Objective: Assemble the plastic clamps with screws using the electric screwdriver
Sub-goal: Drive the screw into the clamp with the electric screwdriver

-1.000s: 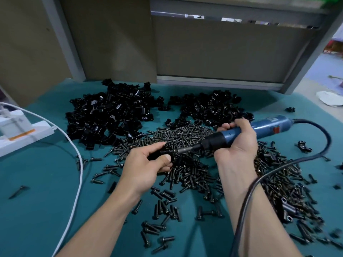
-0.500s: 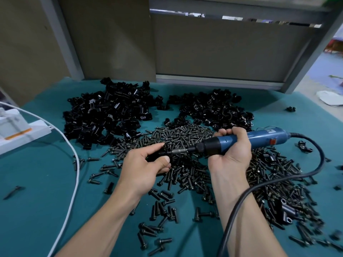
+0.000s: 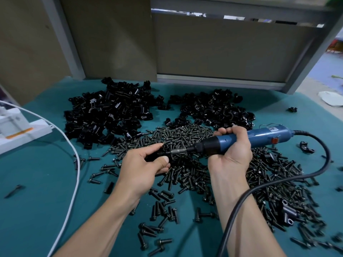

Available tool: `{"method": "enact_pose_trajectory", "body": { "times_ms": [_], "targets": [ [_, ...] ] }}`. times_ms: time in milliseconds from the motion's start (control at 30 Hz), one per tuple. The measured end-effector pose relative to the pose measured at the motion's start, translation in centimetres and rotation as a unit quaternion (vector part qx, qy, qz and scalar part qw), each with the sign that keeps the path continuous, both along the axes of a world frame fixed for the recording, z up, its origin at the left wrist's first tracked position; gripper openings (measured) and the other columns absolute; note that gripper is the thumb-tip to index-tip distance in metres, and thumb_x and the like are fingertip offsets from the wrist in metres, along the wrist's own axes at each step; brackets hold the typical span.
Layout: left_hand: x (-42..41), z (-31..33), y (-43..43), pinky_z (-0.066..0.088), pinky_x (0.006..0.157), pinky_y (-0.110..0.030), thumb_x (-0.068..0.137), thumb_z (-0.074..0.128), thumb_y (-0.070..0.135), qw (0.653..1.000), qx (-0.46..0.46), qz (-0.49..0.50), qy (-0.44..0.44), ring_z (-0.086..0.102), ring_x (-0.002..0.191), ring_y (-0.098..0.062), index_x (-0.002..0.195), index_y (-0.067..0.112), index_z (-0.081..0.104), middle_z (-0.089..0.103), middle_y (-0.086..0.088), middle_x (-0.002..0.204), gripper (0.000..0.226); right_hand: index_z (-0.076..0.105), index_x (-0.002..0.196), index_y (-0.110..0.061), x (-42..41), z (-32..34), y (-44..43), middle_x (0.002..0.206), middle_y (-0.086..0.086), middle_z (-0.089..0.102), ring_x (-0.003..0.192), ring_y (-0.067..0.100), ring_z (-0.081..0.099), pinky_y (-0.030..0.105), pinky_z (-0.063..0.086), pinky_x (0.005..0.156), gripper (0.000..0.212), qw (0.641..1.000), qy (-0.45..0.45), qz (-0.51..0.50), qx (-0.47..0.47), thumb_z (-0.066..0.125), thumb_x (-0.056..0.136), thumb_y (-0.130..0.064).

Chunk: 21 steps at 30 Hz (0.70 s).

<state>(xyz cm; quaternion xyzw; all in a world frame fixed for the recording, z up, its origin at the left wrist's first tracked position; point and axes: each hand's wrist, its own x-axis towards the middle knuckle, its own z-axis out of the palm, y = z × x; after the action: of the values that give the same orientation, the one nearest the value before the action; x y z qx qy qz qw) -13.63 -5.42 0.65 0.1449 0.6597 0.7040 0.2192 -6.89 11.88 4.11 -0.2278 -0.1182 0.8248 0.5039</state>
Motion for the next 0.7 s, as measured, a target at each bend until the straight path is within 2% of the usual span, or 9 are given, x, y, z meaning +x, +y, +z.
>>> {"method": "enact_pose_trajectory", "body": {
  "times_ms": [533,700],
  "targets": [
    [0.20,-0.01,0.11,0.064,0.075,-0.025,0.088,0.077,-0.005,1.000,0.004,0.013,-0.005,0.080,0.083,-0.022,0.104,0.040,0.071,0.082,0.000,0.091,0.048,0.053,0.097,-0.007,0.07,0.22,-0.39,0.065,0.003,0.060,0.058,0.016,0.060,0.031,0.055,0.070,0.022,1.000,0.007,-0.002,0.015,0.066,0.086,0.007],
    [0.15,0.16,-0.09,0.064,0.075,-0.025,0.088,0.077,-0.005,1.000,0.003,0.008,-0.006,0.080,0.083,-0.023,0.103,0.041,0.072,0.082,0.000,0.088,0.049,0.052,0.092,-0.007,0.14,0.14,-0.39,0.065,0.003,0.059,0.057,0.016,0.060,0.030,0.056,0.068,0.019,1.000,0.005,0.000,0.011,0.065,0.087,0.007]
  ]
}}
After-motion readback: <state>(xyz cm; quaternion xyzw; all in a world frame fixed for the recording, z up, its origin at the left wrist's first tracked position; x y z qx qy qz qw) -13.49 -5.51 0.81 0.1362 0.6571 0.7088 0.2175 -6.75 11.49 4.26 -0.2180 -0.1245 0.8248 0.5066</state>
